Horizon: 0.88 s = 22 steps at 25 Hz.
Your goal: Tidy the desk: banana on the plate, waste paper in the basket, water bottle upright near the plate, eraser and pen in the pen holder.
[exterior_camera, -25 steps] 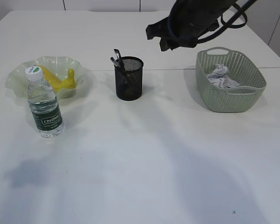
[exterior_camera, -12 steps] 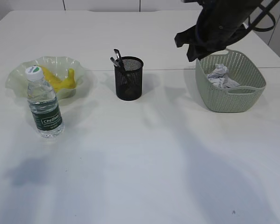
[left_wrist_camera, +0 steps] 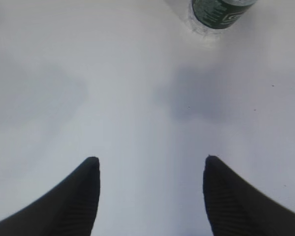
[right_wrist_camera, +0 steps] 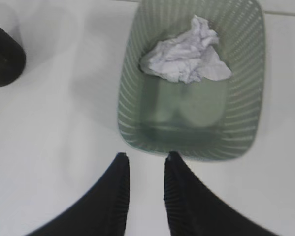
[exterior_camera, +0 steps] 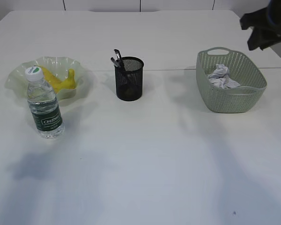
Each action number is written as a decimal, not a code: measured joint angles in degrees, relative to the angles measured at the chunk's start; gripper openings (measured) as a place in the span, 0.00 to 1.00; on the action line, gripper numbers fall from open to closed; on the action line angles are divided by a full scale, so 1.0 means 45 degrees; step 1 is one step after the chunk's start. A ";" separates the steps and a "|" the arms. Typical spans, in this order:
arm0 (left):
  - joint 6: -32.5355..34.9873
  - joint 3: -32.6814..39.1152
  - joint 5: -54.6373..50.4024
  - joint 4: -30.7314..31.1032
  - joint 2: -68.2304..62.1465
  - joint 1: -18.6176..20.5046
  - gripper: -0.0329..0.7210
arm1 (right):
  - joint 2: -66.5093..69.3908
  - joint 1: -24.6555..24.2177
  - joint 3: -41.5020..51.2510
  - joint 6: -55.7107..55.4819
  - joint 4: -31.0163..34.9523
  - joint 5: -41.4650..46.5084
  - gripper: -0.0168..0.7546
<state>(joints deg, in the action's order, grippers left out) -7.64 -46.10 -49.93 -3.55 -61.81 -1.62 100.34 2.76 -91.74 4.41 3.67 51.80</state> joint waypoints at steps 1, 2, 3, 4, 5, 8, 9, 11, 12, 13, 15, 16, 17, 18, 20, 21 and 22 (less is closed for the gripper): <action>0.0000 0.0000 0.0061 0.0243 0.0000 0.0000 0.65 | -0.0266 -0.0196 0.0358 0.0000 0.0000 0.0000 0.28; 0.0000 0.0000 0.0116 0.0461 0.0000 0.0000 0.65 | -0.0615 -0.0418 0.0831 0.0027 0.0000 -0.0024 0.28; 0.0000 0.0000 0.0145 0.0788 0.0000 0.0000 0.65 | -0.0975 -0.0643 0.1329 0.0072 0.0000 -0.0024 0.28; 0.0000 0.0000 0.0145 0.0960 0.0000 0.0000 0.65 | -0.1282 -0.0760 0.1748 0.0118 0.0000 -0.0079 0.29; 0.0000 0.0000 0.0164 0.1087 0.0000 0.0000 0.65 | -0.1671 -0.0830 0.2255 0.0173 -0.0027 -0.0149 0.29; 0.0000 0.0000 0.0039 0.1326 0.0000 0.0000 0.65 | -0.2783 -0.0915 0.3434 0.0247 0.0036 -0.0476 0.30; 0.0000 0.0000 -0.0050 0.1354 0.0000 0.0000 0.65 | -0.3124 -0.0915 0.3674 0.0247 0.0166 -0.0505 0.30; 0.0000 0.0000 -0.0172 0.1381 0.0000 0.0000 0.65 | -0.3647 -0.0915 0.3894 0.0296 0.0420 -0.0505 0.32; 0.0000 0.0000 -0.0224 0.1381 0.0000 0.0000 0.65 | -0.3904 -0.0915 0.3994 0.0328 0.0519 -0.0505 0.33; 0.0000 0.0000 -0.0314 0.1386 0.0000 0.0000 0.65 | -0.4150 -0.0915 0.4059 0.0328 0.0599 -0.0419 0.34; 0.0000 0.0000 -0.0547 0.1386 0.0055 0.0000 0.65 | -0.4584 -0.0915 0.4215 0.0328 0.0690 -0.0257 0.35; 0.0000 0.0000 -0.0603 0.1386 0.0198 0.0000 0.65 | -0.4814 -0.0915 0.4318 0.0333 0.0707 -0.0167 0.35; 0.0000 0.0000 -0.0729 0.1362 0.0375 0.0000 0.65 | -0.5051 -0.0884 0.4461 0.0357 0.0738 -0.0097 0.35; 0.0000 0.0000 -0.0844 0.1332 0.0559 0.0000 0.65 | -0.5295 -0.0887 0.4596 0.0357 0.0803 -0.0040 0.35; 0.0000 0.0000 -0.1075 0.1240 0.1108 0.0000 0.65 | -0.5805 -0.0887 0.5038 0.0363 0.0880 0.0007 0.35; 0.0000 0.0000 -0.1253 0.1209 0.1368 0.0000 0.65 | -0.6124 -0.0887 0.5312 0.0363 0.0888 0.0015 0.35; 0.0000 0.0000 -0.1459 0.1187 0.1702 0.0000 0.65 | -0.6466 -0.0887 0.5608 0.0363 0.0888 0.0039 0.36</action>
<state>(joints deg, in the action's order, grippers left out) -7.64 -46.10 -56.50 1.79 -54.15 -1.62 71.24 -1.23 -66.51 6.05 7.67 51.98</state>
